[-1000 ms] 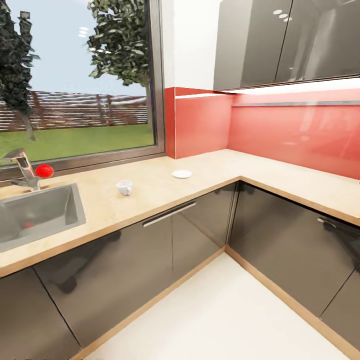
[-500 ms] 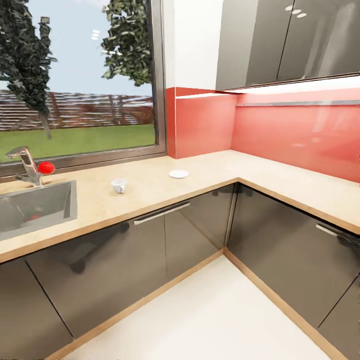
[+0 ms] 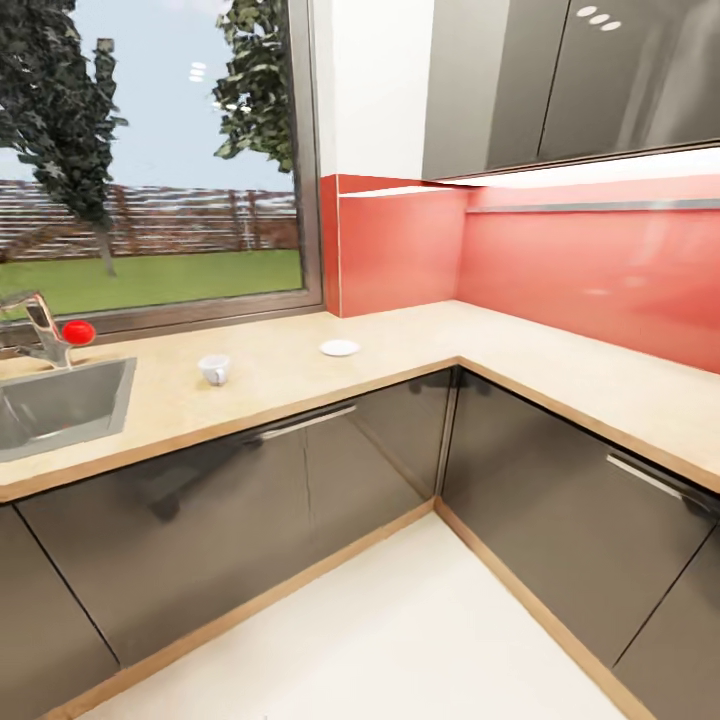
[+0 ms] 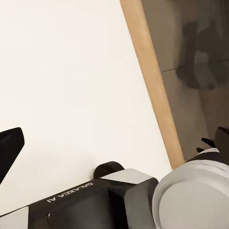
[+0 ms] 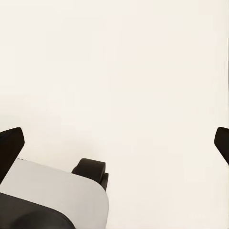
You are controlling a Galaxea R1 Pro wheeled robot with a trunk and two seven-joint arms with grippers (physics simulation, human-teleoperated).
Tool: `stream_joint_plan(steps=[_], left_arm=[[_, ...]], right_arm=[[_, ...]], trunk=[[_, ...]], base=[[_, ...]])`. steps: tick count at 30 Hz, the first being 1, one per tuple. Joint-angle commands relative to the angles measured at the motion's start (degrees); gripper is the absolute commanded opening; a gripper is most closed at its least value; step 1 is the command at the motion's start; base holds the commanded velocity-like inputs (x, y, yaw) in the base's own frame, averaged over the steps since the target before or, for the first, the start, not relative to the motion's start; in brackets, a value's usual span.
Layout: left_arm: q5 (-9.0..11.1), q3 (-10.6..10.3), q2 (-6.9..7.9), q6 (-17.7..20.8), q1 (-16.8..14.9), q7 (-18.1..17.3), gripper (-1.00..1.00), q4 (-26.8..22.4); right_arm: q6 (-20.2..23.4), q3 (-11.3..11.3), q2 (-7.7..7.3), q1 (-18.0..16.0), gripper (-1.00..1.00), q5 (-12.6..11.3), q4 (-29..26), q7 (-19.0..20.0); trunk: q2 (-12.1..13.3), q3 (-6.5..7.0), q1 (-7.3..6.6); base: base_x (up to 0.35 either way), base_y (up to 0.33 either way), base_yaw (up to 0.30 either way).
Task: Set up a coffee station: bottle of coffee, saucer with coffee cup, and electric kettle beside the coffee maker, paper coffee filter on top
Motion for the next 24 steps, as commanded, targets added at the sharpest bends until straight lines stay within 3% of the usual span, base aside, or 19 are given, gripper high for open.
stream_joint_plan(steps=[1, 24], left_arm=[[0.4, -0.5, 0.01, 0.0, 0.0, -0.2, 1.00, 0.0], [0.4, -0.5, 0.01, 0.1, 0.0, -0.1, 1.00, 0.1]], right_arm=[[-0.2, -0.4, 0.01, 0.0, 1.00, 0.5, 0.0, 0.2], [-0.2, -0.4, 0.09, 0.0, 1.00, 0.6, 0.0, 0.2]], trunk=[[0.0, -0.06, -0.01], [0.0, -0.06, -0.01]], base=[[0.000, -0.143, 0.239], [0.000, -0.019, 0.268]])
